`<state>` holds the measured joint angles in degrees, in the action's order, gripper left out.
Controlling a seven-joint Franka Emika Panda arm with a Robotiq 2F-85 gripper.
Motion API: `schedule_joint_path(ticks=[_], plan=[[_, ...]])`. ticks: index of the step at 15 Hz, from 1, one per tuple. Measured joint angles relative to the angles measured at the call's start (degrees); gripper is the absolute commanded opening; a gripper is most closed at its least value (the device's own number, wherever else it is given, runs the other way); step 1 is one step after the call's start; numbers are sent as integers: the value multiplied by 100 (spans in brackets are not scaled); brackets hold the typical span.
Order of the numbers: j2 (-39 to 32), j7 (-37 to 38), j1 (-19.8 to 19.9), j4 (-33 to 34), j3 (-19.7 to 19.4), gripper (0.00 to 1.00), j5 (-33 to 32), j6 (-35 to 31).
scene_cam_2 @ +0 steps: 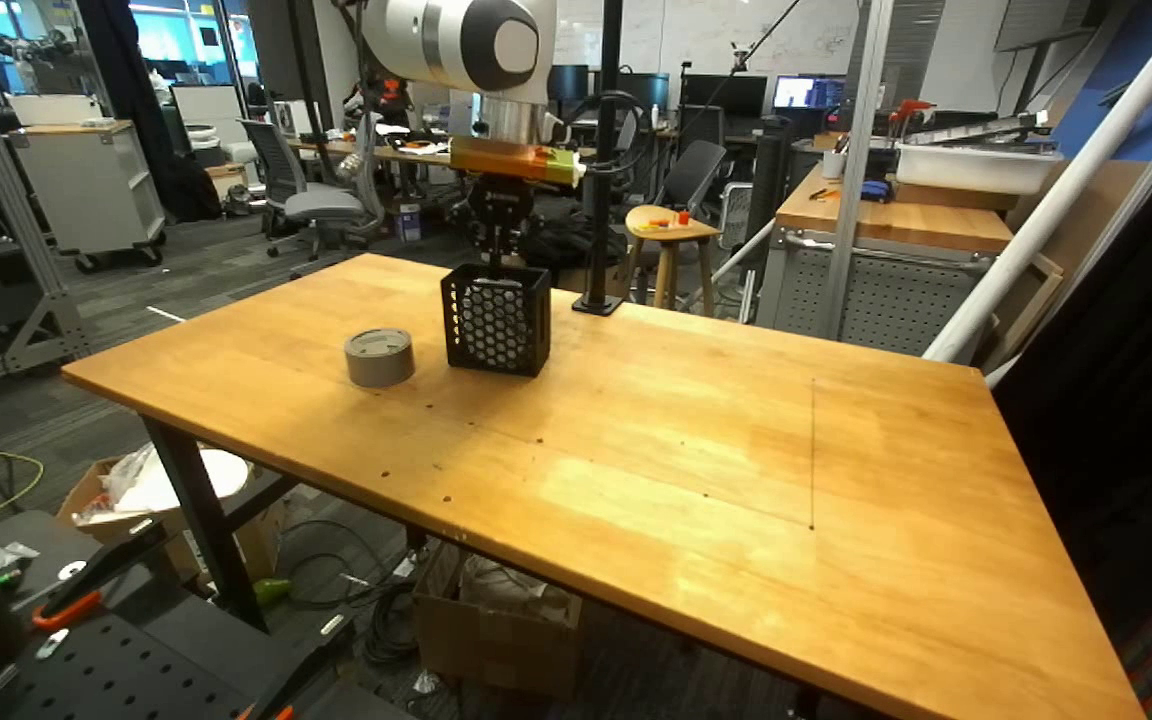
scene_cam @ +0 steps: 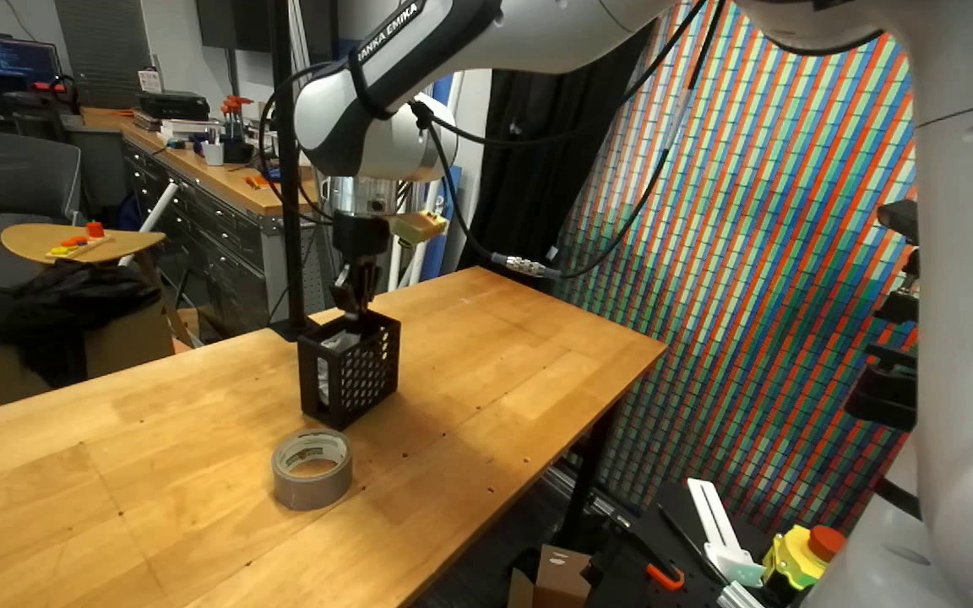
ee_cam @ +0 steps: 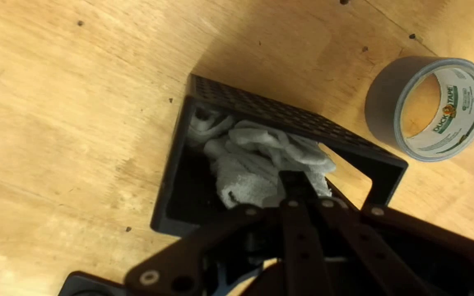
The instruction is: Put the towel into the basket
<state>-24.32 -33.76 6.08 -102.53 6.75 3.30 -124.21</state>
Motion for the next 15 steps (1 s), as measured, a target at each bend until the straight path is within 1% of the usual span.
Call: schedule_joint_path(ticks=[5,9,10,11,12,13,15], plan=[[667,176,-121,-207,-99,0,-457,-21],[1122,302,-173,-341,-149,0,-749,-241],[1209,347,-182,-376,-161,2,-806,-298],[1289,398,-190,-414,-171,26,-864,-348],[1361,452,-200,-452,-181,2,-905,-385],[1422,510,-211,-492,-187,5,-932,-431],[1505,571,-234,-558,-196,21,-951,-464]])
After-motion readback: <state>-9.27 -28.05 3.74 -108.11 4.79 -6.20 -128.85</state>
